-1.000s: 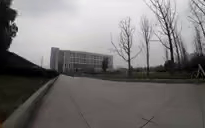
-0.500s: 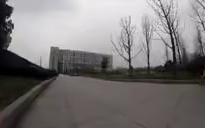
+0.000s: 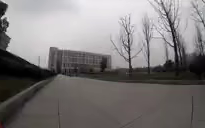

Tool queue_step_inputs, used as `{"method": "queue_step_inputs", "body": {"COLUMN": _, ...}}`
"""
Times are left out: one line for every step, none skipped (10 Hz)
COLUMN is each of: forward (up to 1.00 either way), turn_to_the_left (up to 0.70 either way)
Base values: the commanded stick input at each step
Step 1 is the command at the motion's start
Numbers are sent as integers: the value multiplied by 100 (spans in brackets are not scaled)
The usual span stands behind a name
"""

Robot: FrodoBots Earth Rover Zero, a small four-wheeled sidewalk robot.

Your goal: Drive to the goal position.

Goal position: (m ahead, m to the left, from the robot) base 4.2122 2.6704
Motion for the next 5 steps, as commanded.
{"method": "queue_step_inputs", "body": {"forward": 70, "turn_to_the_left": 0}}
{"method": "queue_step_inputs", "body": {"forward": 70, "turn_to_the_left": 0}}
{"method": "queue_step_inputs", "body": {"forward": 70, "turn_to_the_left": 0}}
{"method": "queue_step_inputs", "body": {"forward": 70, "turn_to_the_left": 0}}
{"method": "queue_step_inputs", "body": {"forward": 70, "turn_to_the_left": 0}}
